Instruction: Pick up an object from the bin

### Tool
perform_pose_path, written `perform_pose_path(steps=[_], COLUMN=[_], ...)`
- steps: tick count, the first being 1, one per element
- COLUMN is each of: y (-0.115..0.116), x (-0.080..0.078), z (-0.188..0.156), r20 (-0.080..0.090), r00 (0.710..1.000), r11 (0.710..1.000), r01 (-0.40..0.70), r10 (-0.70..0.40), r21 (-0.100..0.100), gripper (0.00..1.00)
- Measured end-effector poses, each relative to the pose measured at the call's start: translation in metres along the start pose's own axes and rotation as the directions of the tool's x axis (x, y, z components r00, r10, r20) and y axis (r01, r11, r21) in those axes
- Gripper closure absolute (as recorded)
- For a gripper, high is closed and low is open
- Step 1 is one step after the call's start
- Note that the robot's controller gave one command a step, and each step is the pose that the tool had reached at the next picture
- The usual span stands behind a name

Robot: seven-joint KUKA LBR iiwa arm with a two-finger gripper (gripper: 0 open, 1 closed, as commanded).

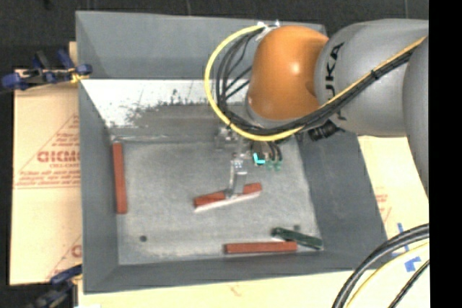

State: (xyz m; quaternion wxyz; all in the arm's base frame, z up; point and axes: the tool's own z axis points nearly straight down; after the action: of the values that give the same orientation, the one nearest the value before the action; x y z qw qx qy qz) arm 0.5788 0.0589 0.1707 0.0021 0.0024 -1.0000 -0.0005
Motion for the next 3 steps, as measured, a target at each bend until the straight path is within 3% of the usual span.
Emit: perform_pose_path(steps=[1, 2, 3], y=[0.000, -0.010, -0.013], x=[-0.002, 0.022, 0.026], z=[-0.004, 0.046, 0.059], r20=[0.008, 0.012, 0.006], r00=[1.000, 0.998, 0.997], r11=[1.000, 0.998, 0.997], r01=[-0.001, 0.061, 0.082], r10=[0.001, -0.061, -0.082], r21=[-0.001, 0.002, 0.002], gripper=[0.00, 0.00, 0.00])
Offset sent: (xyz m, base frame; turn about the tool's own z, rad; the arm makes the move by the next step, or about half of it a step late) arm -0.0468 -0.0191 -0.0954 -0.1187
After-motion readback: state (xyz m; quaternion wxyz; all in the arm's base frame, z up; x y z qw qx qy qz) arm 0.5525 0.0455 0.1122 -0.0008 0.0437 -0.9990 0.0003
